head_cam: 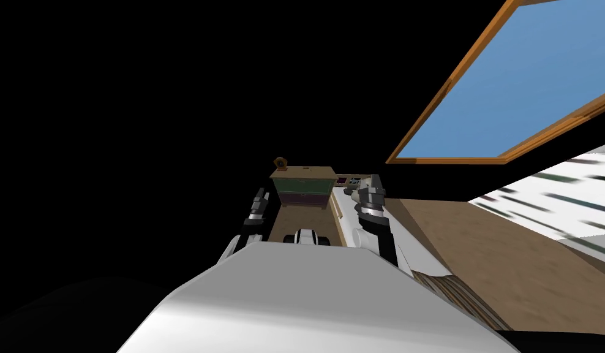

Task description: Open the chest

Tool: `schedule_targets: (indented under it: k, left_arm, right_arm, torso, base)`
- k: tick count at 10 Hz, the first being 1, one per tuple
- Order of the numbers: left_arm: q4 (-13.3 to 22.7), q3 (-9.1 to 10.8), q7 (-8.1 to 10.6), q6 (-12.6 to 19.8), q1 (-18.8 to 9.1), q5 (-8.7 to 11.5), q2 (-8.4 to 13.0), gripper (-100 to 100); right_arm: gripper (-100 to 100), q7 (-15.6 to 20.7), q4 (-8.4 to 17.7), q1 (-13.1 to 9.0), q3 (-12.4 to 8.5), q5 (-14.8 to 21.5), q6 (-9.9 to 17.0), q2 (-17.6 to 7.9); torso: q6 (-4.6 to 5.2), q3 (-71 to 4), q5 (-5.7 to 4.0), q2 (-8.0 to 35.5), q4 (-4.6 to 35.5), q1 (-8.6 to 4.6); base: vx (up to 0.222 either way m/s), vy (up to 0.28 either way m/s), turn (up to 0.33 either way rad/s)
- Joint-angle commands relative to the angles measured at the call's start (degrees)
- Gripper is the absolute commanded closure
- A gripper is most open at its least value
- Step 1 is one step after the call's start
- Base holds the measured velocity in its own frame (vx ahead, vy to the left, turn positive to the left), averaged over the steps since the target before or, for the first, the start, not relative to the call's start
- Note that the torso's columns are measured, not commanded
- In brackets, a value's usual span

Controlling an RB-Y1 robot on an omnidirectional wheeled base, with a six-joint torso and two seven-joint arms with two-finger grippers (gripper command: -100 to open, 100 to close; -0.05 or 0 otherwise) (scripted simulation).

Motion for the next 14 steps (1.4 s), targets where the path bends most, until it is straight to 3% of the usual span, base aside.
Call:
schedule_targets:
  k: [1, 13, 14]
  left_arm:
    - [3.57, -0.52, -0.64, -2.04, -0.07, 0.09, 0.14, -100]
    - [19.57, -3.19, -3.85, -11.31, -0.85, 1.41, 1.19, -100]
    - [22.11, -3.75, -4.50, -13.03, -1.13, 1.72, 1.34, -100]
  right_arm:
    - [0, 0.00, 0.00, 0.00, 0.00, 0.00, 0.00, 0.00]
    - [0, 0.00, 0.00, 0.00, 0.00, 0.00, 0.00, 0.00]
    - [0, 0.00, 0.00, -0.01, 0.01, 0.00, 0.00, 0.01]
  torso:
    - [0.00, -0.02, 0.01, -0.07, -0.01, 0.06]
    - [0.00, 0.03, -0.02, 0.00, 0.02, -0.07]
    - [0.00, 0.02, -0.02, 0.02, 0.01, -0.04]
  base:
    - [0.121, 0.047, 0.011]
    - [0.117, 0.021, 0.018]
    - [0.118, 0.018, 0.018]
